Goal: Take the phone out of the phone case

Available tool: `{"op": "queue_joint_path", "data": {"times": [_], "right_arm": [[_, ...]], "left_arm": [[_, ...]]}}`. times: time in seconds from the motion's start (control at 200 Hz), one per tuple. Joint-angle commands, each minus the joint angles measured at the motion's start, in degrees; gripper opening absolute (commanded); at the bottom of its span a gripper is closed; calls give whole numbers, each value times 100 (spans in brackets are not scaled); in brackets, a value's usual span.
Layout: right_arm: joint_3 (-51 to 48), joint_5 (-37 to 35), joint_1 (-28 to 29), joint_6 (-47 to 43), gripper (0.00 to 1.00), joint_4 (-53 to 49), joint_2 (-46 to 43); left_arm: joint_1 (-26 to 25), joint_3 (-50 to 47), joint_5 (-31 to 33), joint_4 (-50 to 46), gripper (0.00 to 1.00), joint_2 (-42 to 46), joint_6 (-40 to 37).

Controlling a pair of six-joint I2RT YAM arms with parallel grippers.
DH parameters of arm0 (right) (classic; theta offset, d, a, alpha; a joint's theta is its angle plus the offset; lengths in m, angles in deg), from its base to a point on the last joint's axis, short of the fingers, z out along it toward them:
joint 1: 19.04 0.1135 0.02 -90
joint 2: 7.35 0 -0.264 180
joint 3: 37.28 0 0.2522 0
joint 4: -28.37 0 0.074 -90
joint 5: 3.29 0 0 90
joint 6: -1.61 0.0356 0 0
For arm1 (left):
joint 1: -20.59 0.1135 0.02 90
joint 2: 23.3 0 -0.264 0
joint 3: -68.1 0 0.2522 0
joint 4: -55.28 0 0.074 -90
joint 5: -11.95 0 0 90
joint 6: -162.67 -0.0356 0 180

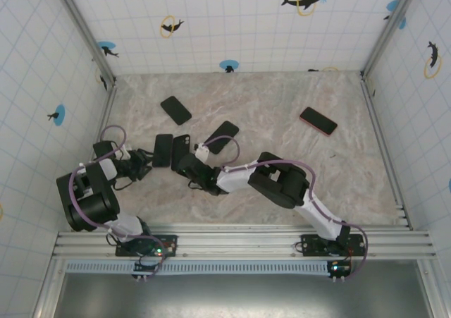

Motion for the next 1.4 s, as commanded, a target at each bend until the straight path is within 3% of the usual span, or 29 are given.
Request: {"op": "queue_joint_path", "data": {"times": [0.0,0.295,0.56,0.836,0.961,1.216,1.396], "right_arm": [[220,-163,-14,-258,38,-302,10],[379,-493,-14,-977,57,-858,-88],[504,-807,-10,-1734,61,-1279,-341],[319,-769,-50,-2341,74,-1413,-755],[-136,-710,-237,-2524,77,-1486,-1192],[-769,-530,-778,-2930,97,-1969,-1886],[-653,-474,-1156,-2782,98,-2735,-1956]], "left_arm": [[64,30,534,-412,64,-3,-183],[64,177,586,-489,65,176,-193],[64,300,589,-575,67,443,-130],[38,336,319,-575,70,741,-199],[4,299,228,-570,72,905,-149],[-294,88,159,-462,77,1323,131],[-667,-19,162,-277,83,1633,431]]}}
